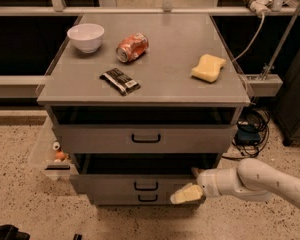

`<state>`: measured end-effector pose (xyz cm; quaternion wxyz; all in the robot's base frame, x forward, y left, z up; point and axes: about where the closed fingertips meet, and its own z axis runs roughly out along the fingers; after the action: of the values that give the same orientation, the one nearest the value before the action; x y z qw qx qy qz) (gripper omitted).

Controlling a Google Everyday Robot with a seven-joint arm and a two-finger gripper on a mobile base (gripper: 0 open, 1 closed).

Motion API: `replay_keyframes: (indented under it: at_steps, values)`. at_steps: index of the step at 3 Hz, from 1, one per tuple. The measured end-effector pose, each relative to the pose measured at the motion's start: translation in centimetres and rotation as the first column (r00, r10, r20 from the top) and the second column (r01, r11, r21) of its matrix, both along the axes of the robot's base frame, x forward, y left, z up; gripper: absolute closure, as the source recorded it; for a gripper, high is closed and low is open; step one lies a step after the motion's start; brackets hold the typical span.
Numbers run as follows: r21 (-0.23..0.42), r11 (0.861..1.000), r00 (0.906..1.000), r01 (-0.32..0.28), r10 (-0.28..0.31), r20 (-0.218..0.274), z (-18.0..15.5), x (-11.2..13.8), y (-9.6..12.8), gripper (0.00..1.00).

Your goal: Open middle drawer

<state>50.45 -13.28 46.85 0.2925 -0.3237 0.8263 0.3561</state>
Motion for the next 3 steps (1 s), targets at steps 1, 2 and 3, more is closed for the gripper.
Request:
replay_keyframes:
  at_steps: [1, 2, 3]
  values:
    - [-0.005, 1.000, 0.9999, 0.004, -0.004, -0.015, 0.5, -0.4, -0.2, 0.00]
    - [-0.033, 0.999, 0.9938, 0.036, -0.039, -0.104, 1.0, -3.2, -1.8, 0.00]
    - [-0.033, 0.999, 0.9938, 0.036, -0.039, -0.104, 1.0, -3.2, -1.8, 0.00]
